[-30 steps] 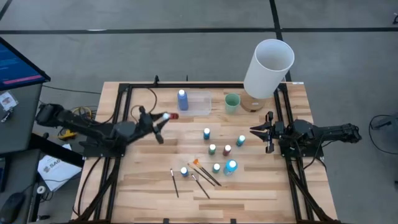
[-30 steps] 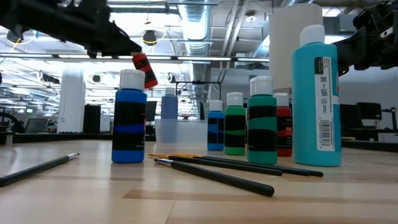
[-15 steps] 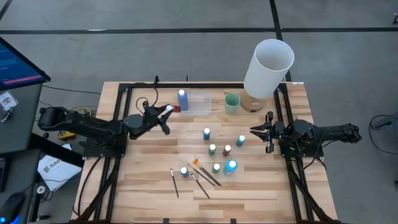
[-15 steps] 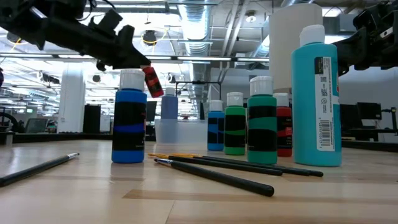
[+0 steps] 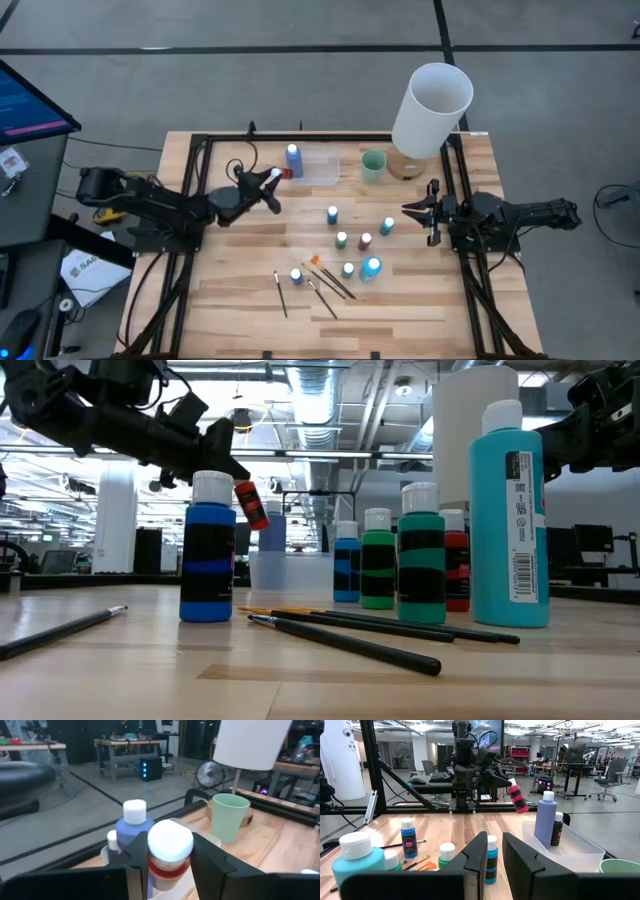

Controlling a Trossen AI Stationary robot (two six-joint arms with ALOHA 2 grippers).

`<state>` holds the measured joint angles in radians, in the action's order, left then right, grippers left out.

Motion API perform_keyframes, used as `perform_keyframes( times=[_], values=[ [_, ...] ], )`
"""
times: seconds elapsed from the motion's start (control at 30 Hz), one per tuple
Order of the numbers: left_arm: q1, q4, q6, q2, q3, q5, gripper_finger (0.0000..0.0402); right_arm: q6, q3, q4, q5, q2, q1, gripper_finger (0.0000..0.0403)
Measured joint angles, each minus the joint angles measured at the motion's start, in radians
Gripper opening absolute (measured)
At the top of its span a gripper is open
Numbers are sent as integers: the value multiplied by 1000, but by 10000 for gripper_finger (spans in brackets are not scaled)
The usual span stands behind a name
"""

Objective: Pick & Place Paint Supplies
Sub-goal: Put the small left red paint bottle into the transparent bin

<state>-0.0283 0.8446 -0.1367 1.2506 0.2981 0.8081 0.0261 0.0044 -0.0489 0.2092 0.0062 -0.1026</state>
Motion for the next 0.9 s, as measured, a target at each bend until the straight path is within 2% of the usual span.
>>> perform_keyframes(
  times=[0.17, 0.5, 0.73, 0.9],
  values=[
    [0, 4, -31, 34, 0, 41, 88, 0, 0, 0, 0, 0, 0, 54],
    [-31, -12, -52, 49, 69, 41, 88, 0, 0, 0, 0, 0, 0, 54],
    [-32, -206, -153, 49, 129, 30, 88, 0, 0, 0, 0, 0, 0, 54],
    [-42, -295, -160, 49, 181, 27, 88, 0, 0, 0, 0, 0, 0, 54]
  ],
)
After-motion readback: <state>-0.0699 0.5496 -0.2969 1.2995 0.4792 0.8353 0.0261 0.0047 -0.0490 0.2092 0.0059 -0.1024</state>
